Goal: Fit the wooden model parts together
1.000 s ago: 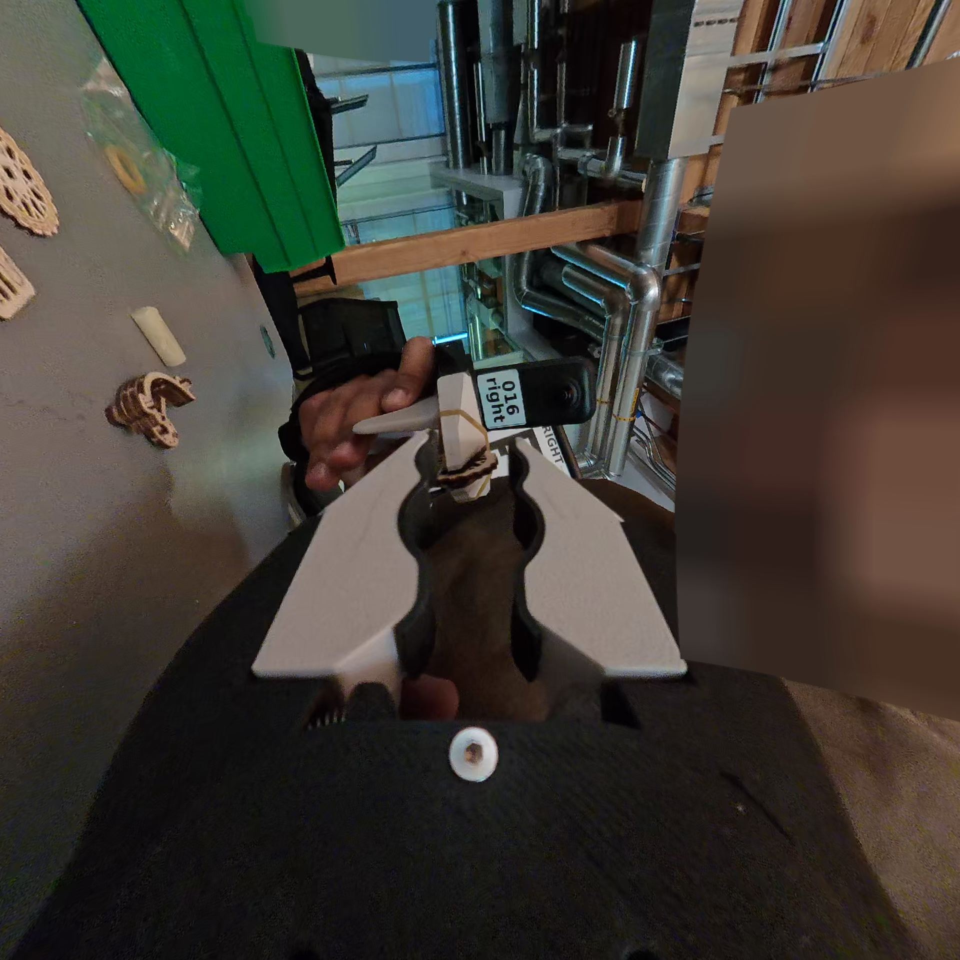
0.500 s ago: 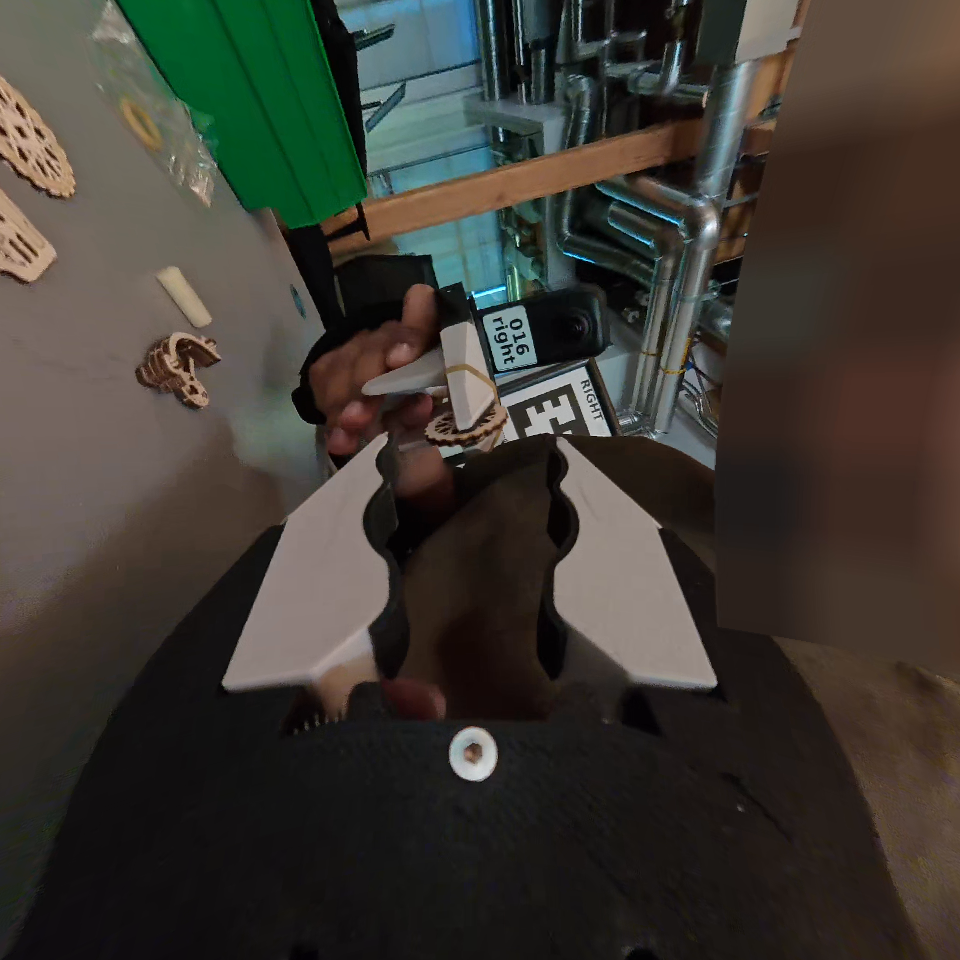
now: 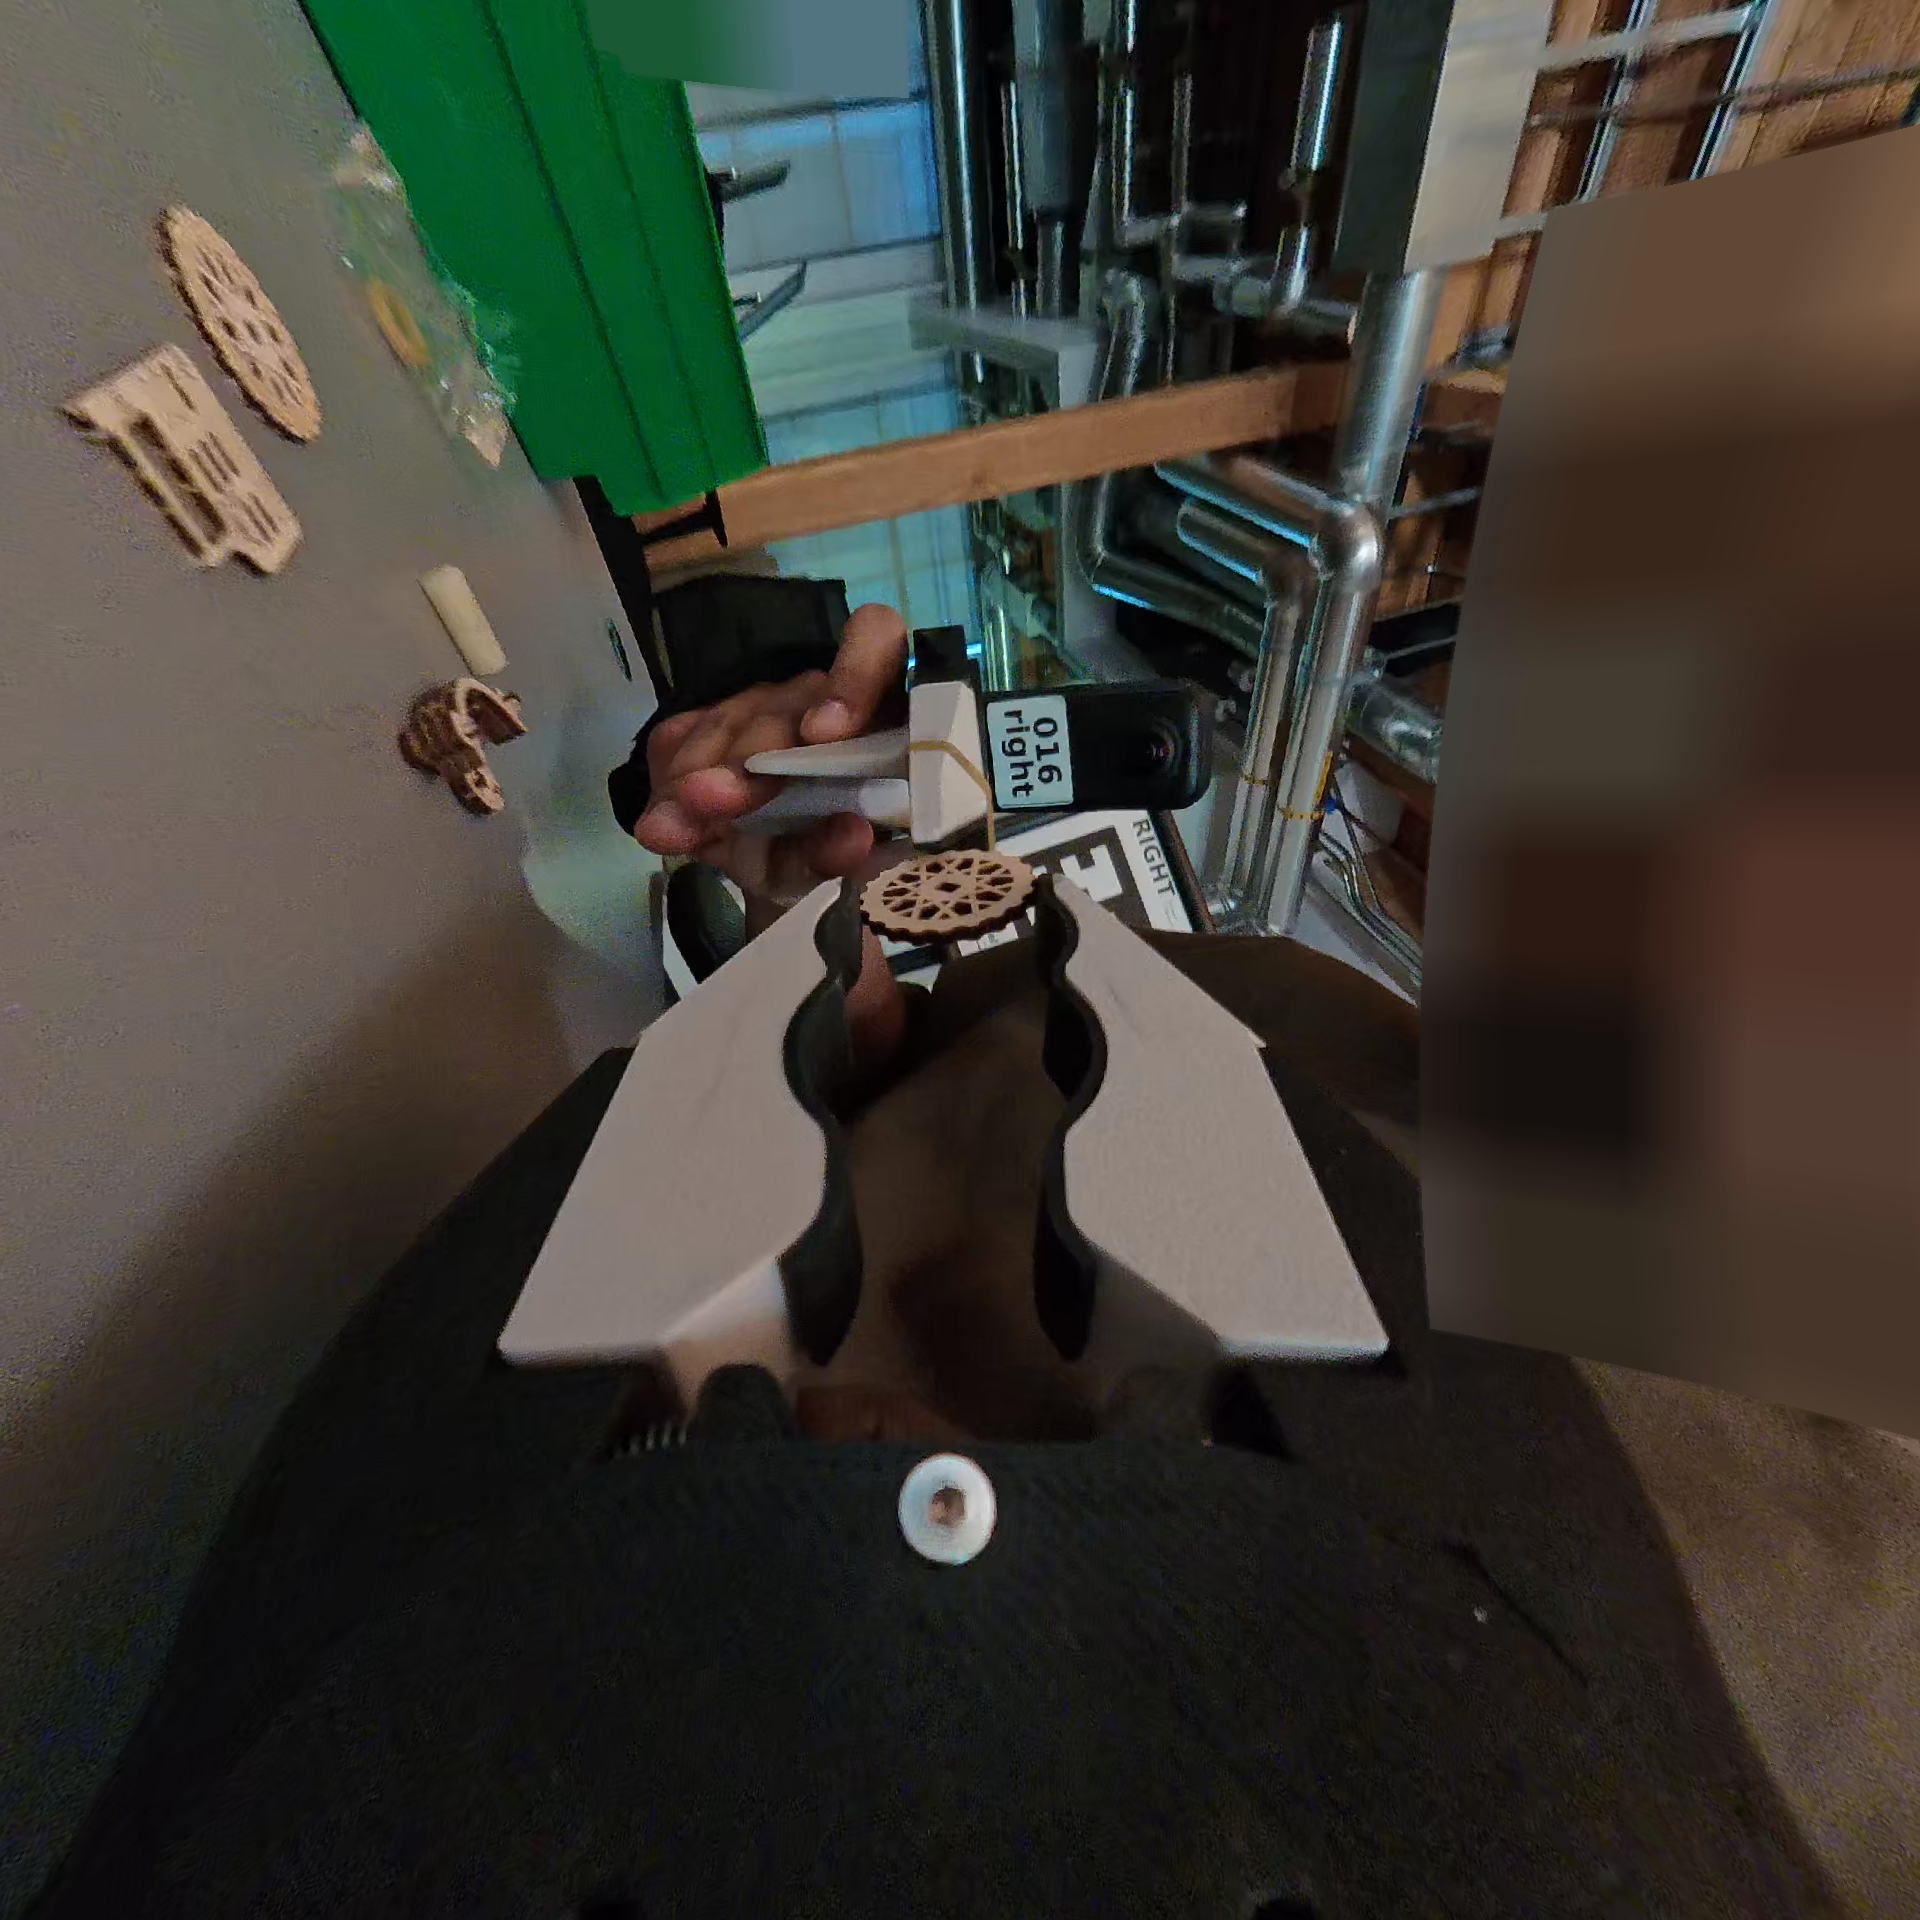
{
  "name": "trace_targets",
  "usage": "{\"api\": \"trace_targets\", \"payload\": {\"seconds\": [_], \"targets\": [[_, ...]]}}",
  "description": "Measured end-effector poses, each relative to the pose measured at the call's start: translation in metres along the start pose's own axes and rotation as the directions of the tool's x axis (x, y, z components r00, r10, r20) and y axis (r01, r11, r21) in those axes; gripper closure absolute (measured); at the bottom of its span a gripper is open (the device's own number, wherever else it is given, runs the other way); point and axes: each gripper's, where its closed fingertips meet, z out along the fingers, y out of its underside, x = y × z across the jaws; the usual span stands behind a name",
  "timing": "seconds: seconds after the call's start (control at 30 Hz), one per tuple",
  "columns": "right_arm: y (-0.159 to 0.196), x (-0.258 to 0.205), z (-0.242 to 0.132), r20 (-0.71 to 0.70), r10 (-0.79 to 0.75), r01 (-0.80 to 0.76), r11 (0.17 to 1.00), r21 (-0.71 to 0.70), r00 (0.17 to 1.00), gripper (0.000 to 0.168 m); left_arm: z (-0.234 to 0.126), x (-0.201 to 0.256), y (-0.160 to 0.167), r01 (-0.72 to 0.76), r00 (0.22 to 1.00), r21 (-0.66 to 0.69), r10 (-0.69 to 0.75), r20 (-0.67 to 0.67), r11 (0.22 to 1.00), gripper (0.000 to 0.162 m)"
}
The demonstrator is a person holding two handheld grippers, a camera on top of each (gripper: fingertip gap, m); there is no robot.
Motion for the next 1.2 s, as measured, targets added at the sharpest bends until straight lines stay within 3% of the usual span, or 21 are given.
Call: {"api": "trace_targets", "payload": {"seconds": [0.03, 0.1, 0.17, 0.33, 0.47, 0.7, 0.8, 1.07, 1.2], "targets": [[0.004, 0.005, 0.0, -0.018, 0.011, -0.011, 1.0, -0.011, 1.0, 0.163, -0.004, -0.001, -0.003, -0.002, 1.0, 0.02, 0.002, 0.009, 1.0, 0.131], [0.014, 0.014, 0.001, -0.063, 0.023, -0.026, 0.999, -0.046, 0.998, 0.165, -0.011, -0.012, -0.008, -0.044, 0.995, 0.051, 0.039, 0.094, 0.998, 0.132], [0.025, 0.023, 0.001, -0.108, 0.014, -0.024, 0.995, -0.097, 0.994, 0.166, -0.018, -0.032, -0.006, -0.142, 0.953, -0.001, 0.137, 0.272, 0.99, 0.131], [0.031, 0.026, 0.004, -0.129, 0.022, -0.038, 0.992, -0.124, 0.991, 0.168, -0.031, -0.065, -0.004, -0.338, 0.723, -0.181, 0.378, 0.578, 0.923, 0.131], [0.039, 0.024, 0.008, -0.13, -0.008, -0.015, 0.985, -0.172, 0.991, 0.168, -0.032, -0.078, 0.004, -0.339, 0.66, -0.259, 0.425, 0.62, 0.904, 0.131], [0.042, 0.028, 0.005, -0.146, -0.004, -0.022, 0.984, -0.179, 0.989, 0.168, -0.034, -0.079, 0.001, -0.35, 0.654, -0.257, 0.432, 0.621, 0.901, 0.14], [0.042, 0.032, 0.001, -0.163, 0.0, -0.029, 0.984, -0.173, 0.987, 0.168, -0.039, -0.078, -0.001, -0.358, 0.63, -0.272, 0.446, 0.635, 0.893, 0.124], [0.045, 0.046, -0.004, -0.243, 0.057, -0.1, 0.98, -0.171, 0.968, 0.168, -0.028, -0.077, 0.016, -0.484, 0.34, -0.576, 0.748, 0.57, 0.659, 0.116], [0.046, 0.047, -0.004, -0.252, 0.057, -0.105, 0.978, -0.18, 0.966, 0.168, -0.035, -0.09, 0.02, -0.416, 0.186, -0.705, 0.813, 0.552, 0.574, 0.115]]}}
